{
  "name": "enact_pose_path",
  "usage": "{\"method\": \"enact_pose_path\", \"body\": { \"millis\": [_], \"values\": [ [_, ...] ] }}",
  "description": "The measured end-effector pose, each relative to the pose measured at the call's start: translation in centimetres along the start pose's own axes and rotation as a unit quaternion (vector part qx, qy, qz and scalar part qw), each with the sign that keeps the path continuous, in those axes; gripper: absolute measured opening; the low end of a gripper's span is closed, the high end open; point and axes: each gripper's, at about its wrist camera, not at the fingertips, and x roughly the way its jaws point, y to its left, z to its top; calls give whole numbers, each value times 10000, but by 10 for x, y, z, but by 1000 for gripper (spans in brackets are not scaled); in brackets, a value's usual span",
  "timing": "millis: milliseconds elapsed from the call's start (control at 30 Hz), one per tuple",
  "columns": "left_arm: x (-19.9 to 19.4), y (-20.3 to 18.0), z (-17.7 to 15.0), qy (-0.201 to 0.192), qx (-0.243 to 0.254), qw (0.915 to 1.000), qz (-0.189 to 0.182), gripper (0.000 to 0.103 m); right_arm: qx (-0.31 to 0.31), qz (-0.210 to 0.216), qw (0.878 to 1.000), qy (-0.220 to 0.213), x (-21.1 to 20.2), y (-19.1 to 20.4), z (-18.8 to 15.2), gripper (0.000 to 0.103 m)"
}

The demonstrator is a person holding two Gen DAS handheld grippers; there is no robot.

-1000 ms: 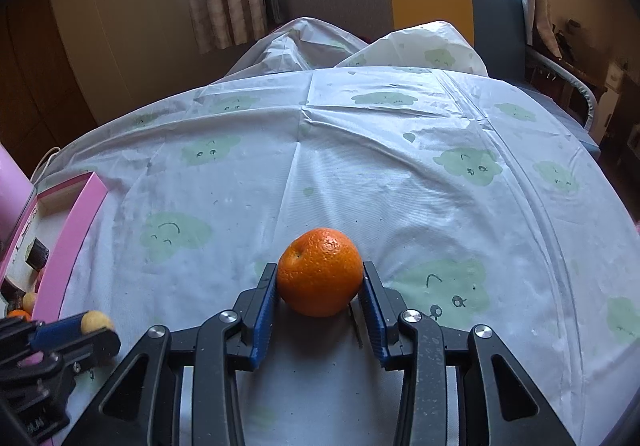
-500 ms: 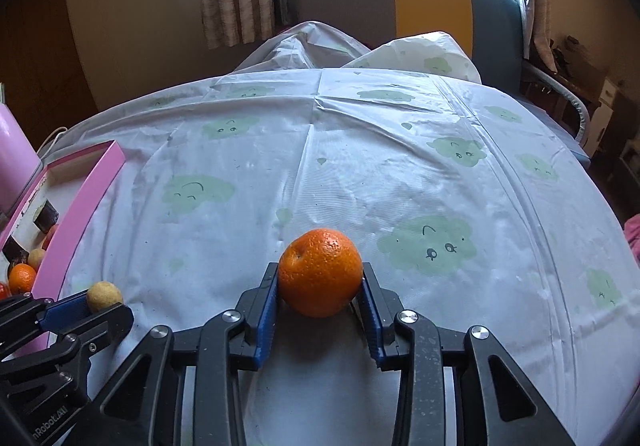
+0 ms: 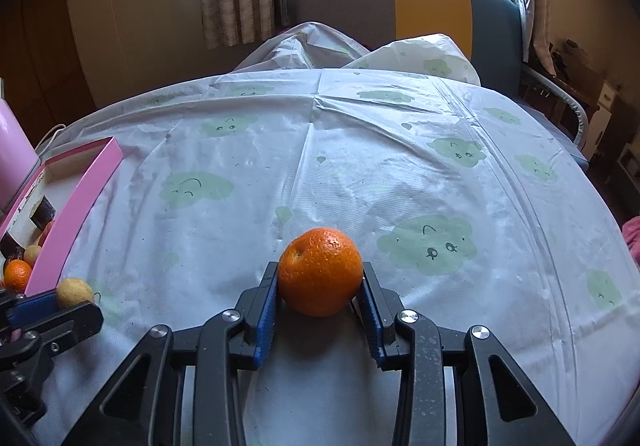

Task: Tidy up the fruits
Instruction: 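Grasp the small tan round fruit with the left gripper while the right gripper holds the mandarin, then lower the tan fruit into the tray and open the left gripper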

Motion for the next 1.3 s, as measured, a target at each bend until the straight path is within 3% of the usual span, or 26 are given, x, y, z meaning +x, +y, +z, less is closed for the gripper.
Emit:
{"method": "enact_pose_path", "body": {
  "millis": [433,767,1033,1167,1300],
  "values": [
    [-69,40,10,-753,-194,9960,435,24,-49,-58,10000,4,-1,2,0,38],
    [-76,94,-7,-652,-710,9921,803,24,-115,-142,9998,3,-2,6,-1,38],
    [-59,125,-28,-234,-924,9910,937,25,-130,-161,9998,3,-2,6,0,38],
    [-51,135,-36,-36,-1157,9879,1035,34,-127,-158,9998,3,-2,6,0,38],
    [-56,136,-35,-113,-1178,9866,1126,36,-128,-159,9998,4,-2,6,0,38]
  ]
}}
